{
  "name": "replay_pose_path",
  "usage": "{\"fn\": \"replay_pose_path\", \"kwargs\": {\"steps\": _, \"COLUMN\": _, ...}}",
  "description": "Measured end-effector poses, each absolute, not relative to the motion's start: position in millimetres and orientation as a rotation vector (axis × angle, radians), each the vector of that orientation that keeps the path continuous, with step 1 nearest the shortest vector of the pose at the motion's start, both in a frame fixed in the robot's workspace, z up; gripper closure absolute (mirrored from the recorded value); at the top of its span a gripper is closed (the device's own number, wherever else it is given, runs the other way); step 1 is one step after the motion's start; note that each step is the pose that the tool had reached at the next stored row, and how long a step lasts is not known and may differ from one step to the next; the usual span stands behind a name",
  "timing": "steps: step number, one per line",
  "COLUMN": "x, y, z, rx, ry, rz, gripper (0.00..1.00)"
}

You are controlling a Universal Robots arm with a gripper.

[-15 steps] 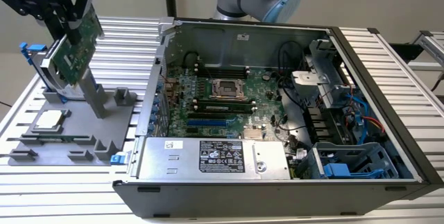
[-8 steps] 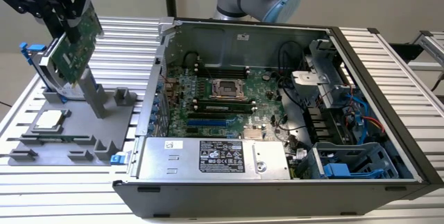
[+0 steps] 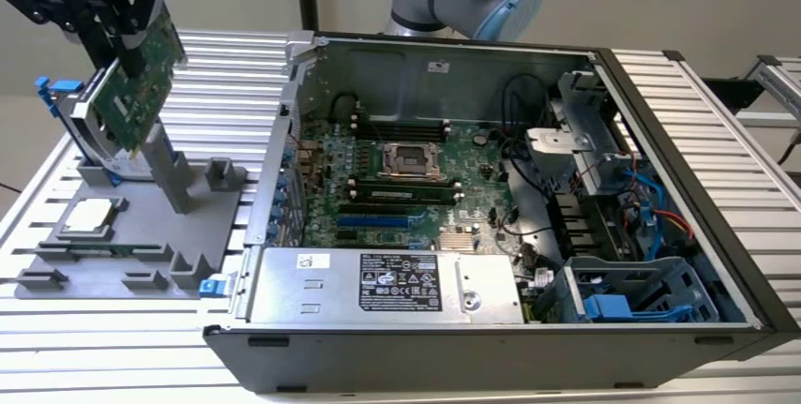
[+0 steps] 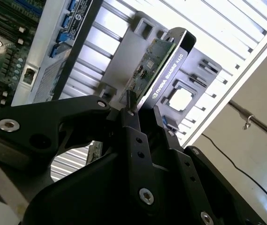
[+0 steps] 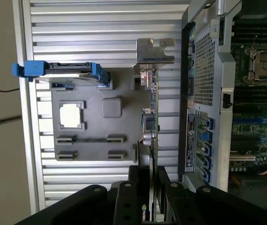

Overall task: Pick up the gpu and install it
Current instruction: 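Pick up the gpu and move the gpu toward the slot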

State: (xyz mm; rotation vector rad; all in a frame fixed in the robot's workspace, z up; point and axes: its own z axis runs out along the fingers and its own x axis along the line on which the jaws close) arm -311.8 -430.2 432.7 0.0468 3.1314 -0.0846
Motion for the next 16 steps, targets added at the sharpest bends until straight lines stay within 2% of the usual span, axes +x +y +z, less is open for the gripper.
{"fn": "replay_pose_path", "kwargs": {"steps": 16, "x": -312, "y": -430, "z": 448, "rx": 0.047, "ry": 3.131, "rz": -0.084, "gripper": 1.00}}
